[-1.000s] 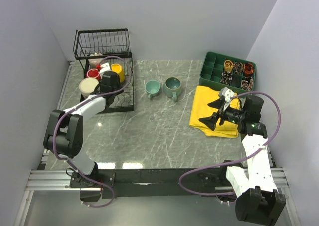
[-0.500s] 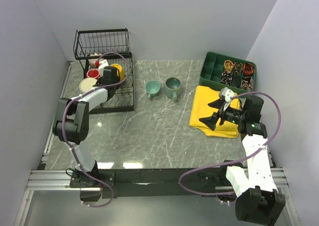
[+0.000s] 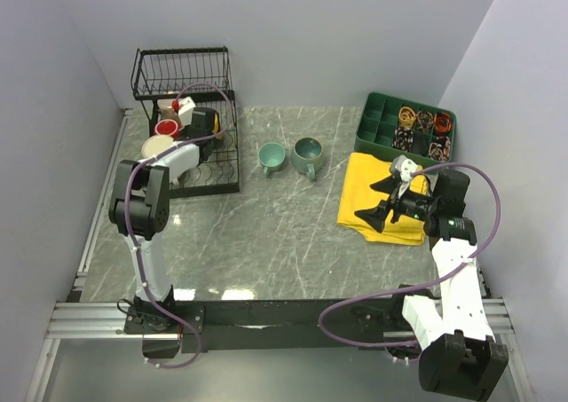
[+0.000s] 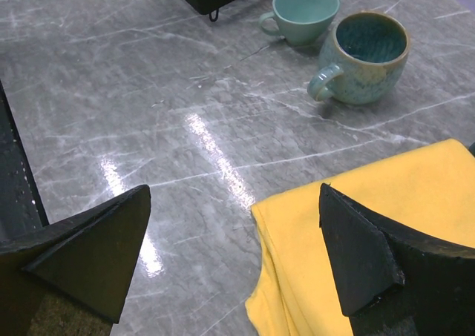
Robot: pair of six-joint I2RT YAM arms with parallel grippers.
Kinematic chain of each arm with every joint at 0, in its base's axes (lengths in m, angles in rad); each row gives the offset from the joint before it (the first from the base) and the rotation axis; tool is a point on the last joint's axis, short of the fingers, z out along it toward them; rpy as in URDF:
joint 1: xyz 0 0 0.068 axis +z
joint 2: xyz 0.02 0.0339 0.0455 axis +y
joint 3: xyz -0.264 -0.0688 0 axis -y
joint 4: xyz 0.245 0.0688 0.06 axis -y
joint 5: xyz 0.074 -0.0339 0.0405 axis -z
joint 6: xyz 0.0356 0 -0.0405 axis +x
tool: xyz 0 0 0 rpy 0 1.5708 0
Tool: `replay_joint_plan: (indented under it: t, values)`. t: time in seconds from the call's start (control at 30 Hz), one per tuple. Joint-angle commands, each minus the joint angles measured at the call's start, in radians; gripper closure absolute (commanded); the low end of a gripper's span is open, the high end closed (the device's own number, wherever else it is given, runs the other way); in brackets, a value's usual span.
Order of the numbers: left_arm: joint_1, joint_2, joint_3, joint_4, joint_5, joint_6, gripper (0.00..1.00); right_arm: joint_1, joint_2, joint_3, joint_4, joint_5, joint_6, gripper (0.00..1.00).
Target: Load the cups into the dish rack
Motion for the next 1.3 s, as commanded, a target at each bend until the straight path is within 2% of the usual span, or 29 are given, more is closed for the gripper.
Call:
replay_joint_plan:
  t: [0.0,0.37,0.7,0.8,1.0,1.03,1.1,1.13,1.27]
  values:
    - [0.005,0.040,0.068,0.001,0.027,0.008,0.98,-0.007,0.005,0.050,-0.009,-0.026,-0.022,0.00]
    - [0.007,-0.051,-0.065,0.158,0.010,-0.090,0.99,-0.007,0.007,0.052,-0.016,-0.029,-0.033,0.00]
    - [0.008,-0.158,-0.186,0.276,0.063,-0.069,0.98,-0.007,0.004,0.053,-0.025,-0.031,-0.044,0.00]
    - [0.008,-0.218,-0.225,0.299,0.108,-0.043,0.94,-0.007,0.005,0.055,-0.026,-0.031,-0.045,0.00]
    - [0.008,-0.362,-0.309,0.283,0.232,0.031,0.77,-0.007,0.005,0.055,-0.031,-0.020,-0.053,0.00]
    - [0.008,-0.412,-0.327,0.285,0.250,0.043,0.67,-0.007,0.007,0.055,-0.029,-0.019,-0.055,0.00]
    - [0.010,-0.474,-0.392,0.282,0.275,0.077,0.57,-0.007,0.005,0.053,-0.032,-0.016,-0.056,0.00]
    - [0.008,-0.538,-0.415,0.282,0.281,0.083,0.44,-0.009,0.007,0.053,-0.031,-0.005,-0.058,0.00]
    - [0.014,-0.707,-0.522,0.224,0.301,0.140,0.22,-0.004,0.012,0.056,-0.039,0.036,-0.061,0.00]
